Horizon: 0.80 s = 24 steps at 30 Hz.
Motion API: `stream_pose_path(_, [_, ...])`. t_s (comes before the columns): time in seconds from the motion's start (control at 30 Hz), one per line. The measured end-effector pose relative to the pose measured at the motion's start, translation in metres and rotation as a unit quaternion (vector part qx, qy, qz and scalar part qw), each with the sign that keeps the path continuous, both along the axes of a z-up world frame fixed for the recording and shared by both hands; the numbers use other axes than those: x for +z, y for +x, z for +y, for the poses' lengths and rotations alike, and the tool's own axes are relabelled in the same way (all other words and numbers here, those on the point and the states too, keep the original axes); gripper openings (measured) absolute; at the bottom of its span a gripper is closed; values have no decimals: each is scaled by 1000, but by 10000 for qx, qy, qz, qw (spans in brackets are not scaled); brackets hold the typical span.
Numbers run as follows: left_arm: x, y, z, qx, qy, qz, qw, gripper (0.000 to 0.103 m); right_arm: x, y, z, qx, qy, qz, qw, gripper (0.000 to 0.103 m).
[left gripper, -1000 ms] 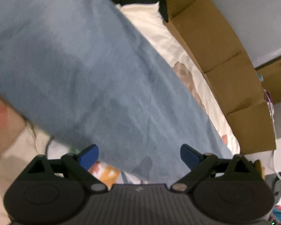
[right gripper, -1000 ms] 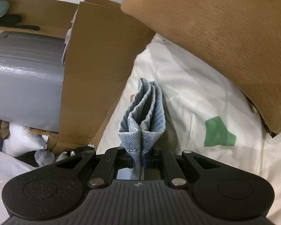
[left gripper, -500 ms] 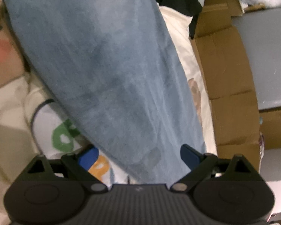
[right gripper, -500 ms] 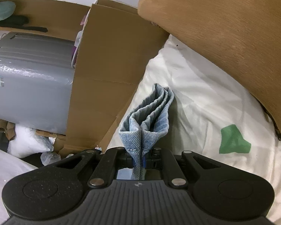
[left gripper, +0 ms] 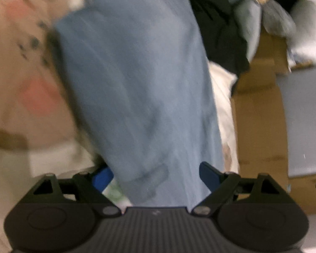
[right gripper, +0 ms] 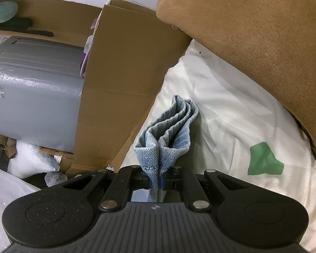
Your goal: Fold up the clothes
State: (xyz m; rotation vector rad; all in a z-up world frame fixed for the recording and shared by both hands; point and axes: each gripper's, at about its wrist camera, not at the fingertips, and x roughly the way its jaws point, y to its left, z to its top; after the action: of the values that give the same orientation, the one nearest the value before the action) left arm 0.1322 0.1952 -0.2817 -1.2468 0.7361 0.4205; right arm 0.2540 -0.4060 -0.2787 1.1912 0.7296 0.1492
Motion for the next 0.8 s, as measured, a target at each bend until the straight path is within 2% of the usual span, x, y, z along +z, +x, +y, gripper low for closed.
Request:
stream_pose_path(0.1, [-4, -6, 19, 191, -30, 4, 9998, 72, -1, 0, 0, -9, -9, 24, 10000, 7])
stream_pose_path(0.17, [-3, -11, 30, 354, 12, 11, 9994, 70, -2, 1, -1, 0, -25, 33, 10000, 7])
stream_pose_path(0.23, [0, -14, 38, 507, 274, 200, 9981, 70, -2, 0, -1, 5, -42, 37, 10000, 7])
stream_pose_path(0.33, [-1, -16, 52, 476, 507, 231, 9973, 67, -4, -1, -1, -4, -42, 49, 10000, 7])
stream_pose_path(0.4, [-4, -20, 61, 518, 508, 222, 9971, 58, -6, -1, -2, -13, -34, 62, 10000, 7])
stream_pose_path(0.5, [-6, -27, 74, 688, 408, 146, 9967, 54, -9, -2, -3, -26, -31, 81, 10000, 7])
stream_pose_path(0.6, [-4, -18, 80, 720, 548, 194, 9957, 51, -11, -2, -3, -23, -49, 98, 9999, 7])
stream_pose_path(0.63, [-4, -16, 82, 692, 546, 232, 9958, 47, -12, -3, -3, -26, -45, 104, 9999, 7])
stream_pose_path(0.67, [-4, -12, 83, 637, 571, 357, 9957, 36, -13, -4, -4, -31, -46, 108, 9999, 7])
stream_pose_path(0.8, [3, -10, 88, 432, 717, 559, 9949, 21, -15, -6, -5, -33, -47, 105, 9999, 7])
